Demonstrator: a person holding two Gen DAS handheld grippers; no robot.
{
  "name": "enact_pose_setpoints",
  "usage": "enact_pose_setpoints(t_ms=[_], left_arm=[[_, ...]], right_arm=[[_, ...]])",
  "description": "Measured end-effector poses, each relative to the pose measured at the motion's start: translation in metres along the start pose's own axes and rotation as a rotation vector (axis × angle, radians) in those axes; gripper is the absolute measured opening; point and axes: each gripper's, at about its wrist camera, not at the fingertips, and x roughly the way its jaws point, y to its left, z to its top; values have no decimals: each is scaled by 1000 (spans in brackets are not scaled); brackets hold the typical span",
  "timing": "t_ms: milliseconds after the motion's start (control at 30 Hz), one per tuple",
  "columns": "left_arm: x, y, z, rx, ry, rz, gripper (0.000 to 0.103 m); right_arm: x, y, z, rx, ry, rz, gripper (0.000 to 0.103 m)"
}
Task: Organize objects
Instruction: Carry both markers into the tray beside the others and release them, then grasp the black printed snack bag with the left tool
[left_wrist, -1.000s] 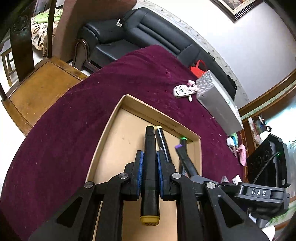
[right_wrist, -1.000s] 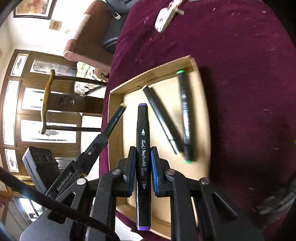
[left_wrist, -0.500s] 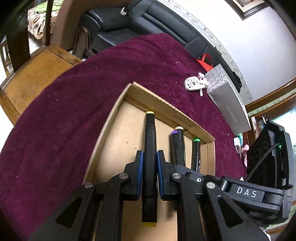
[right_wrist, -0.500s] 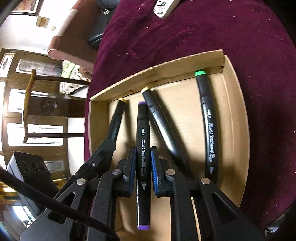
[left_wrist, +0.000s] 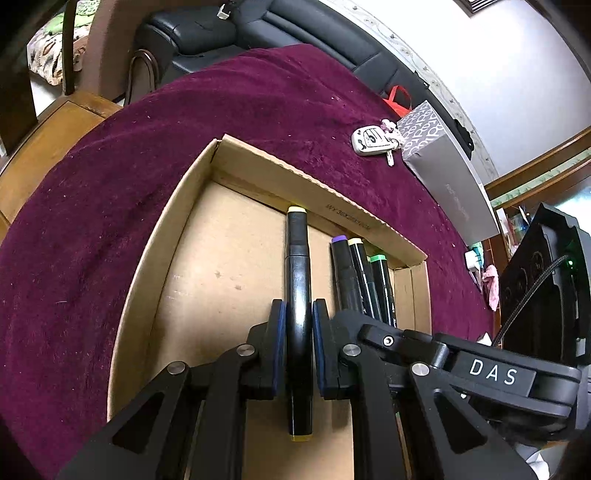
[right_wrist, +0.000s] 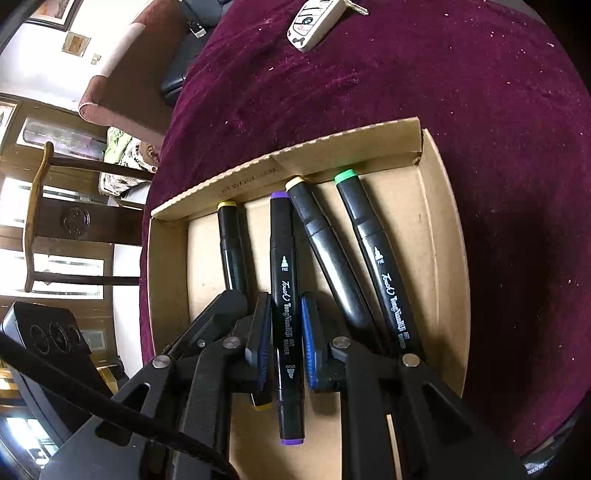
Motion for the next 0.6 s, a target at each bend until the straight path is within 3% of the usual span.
enact_pose_setpoints(t_ms=[200, 433, 533, 600], left_arm=[[-8, 7, 4, -45, -10, 6, 16], [-21, 4, 4, -62, 2, -11, 40], [-27, 2, 1, -74, 13, -18, 43], [-32, 3, -1, -94, 25, -26, 44]], right_arm=[[0, -1, 2, 18, 2, 24, 15], [-11, 4, 0, 10, -22, 38, 17], [-24, 9, -4, -10, -43, 51, 18], [-35, 8, -10, -19, -59, 60, 25]])
